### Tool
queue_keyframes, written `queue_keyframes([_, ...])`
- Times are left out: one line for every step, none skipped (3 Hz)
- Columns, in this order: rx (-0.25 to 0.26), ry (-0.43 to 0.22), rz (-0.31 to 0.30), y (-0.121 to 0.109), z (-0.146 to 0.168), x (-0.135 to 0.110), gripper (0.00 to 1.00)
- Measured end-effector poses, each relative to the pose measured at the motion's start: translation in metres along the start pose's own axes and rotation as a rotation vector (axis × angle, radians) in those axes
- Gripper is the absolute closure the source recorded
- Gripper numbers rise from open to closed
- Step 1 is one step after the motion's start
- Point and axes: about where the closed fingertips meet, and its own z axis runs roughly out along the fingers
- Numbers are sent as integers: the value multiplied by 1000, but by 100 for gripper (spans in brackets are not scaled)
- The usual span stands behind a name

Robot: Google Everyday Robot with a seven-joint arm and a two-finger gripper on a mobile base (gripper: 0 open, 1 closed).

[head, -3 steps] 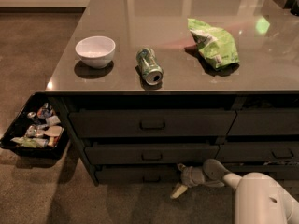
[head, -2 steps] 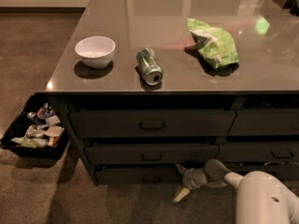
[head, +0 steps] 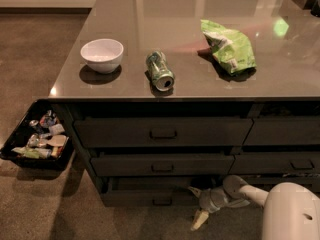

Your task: Open bottom drawer

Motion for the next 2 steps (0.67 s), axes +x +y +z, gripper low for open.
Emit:
queue_keyframes([0,0,0,0,0,0,0])
queue_keyframes([22,-6,-19,-5,0,-5,0])
